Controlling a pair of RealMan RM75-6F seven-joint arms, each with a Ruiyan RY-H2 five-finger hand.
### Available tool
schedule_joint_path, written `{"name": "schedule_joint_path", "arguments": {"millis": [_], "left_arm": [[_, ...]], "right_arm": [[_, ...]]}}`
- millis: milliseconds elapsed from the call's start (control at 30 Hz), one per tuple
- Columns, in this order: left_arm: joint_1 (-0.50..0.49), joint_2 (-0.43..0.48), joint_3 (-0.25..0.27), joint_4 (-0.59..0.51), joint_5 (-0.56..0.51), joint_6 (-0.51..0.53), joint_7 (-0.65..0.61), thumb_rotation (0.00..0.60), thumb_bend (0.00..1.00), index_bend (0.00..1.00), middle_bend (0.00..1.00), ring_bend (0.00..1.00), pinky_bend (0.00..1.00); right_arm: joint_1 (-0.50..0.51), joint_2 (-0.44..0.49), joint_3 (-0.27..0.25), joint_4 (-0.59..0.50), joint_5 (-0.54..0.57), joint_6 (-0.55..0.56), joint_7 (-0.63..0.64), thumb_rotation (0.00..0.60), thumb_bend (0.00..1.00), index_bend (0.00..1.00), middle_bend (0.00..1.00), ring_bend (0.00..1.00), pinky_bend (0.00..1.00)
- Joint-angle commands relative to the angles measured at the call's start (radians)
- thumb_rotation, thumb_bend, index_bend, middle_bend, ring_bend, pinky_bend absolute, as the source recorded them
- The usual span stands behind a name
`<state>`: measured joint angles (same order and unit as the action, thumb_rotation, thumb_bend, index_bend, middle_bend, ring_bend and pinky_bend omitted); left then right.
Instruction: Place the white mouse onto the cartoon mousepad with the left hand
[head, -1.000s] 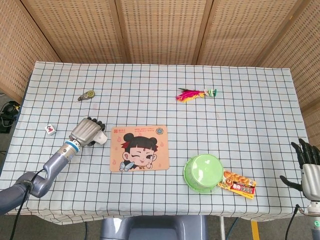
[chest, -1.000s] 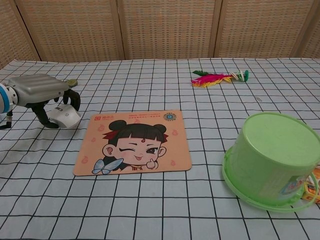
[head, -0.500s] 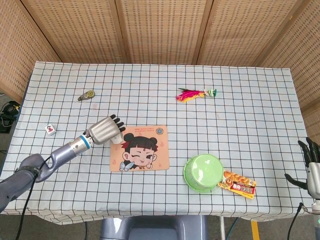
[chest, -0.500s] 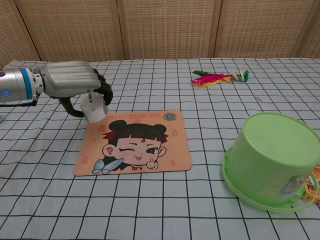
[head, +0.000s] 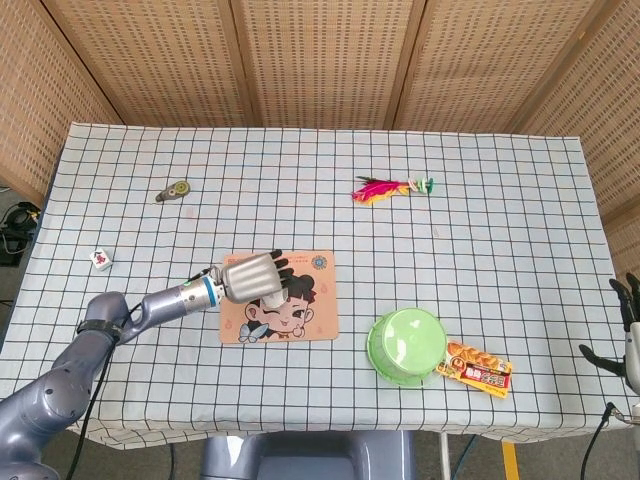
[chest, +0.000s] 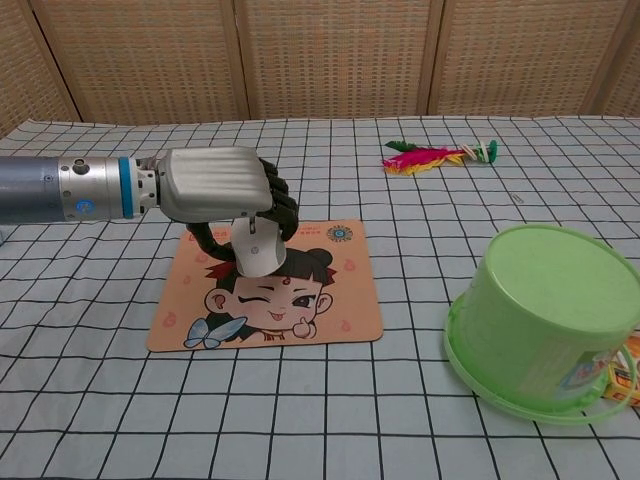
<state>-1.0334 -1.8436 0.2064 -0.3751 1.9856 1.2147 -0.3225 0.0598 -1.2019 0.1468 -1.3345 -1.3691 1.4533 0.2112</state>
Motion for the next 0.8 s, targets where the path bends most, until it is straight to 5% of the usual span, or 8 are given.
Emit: {"name": "schedule_joint_path", "arguments": {"millis": [33, 800], "left_arm": [[-0.006, -0.028, 0.028, 0.041, 0.02, 0.058, -0.028, 0.6, 0.43, 0.59, 0.35, 0.33, 0.35], [0.015, -0.08, 0.11, 0.152, 0.025, 0.108, -0.034, 0.6, 0.4, 0.53, 0.27, 0.28, 0.32]], "right_arm": [[0.0, 0.0, 0.001, 0.001, 0.002, -0.002, 0.002, 0.6, 0.08, 0.12, 0.0, 0.0, 0.0], [0.0, -0.005, 0.0, -0.004, -0.001, -0.002, -0.021, 0.6, 0.08, 0.12, 0.0, 0.0, 0.0]]}}
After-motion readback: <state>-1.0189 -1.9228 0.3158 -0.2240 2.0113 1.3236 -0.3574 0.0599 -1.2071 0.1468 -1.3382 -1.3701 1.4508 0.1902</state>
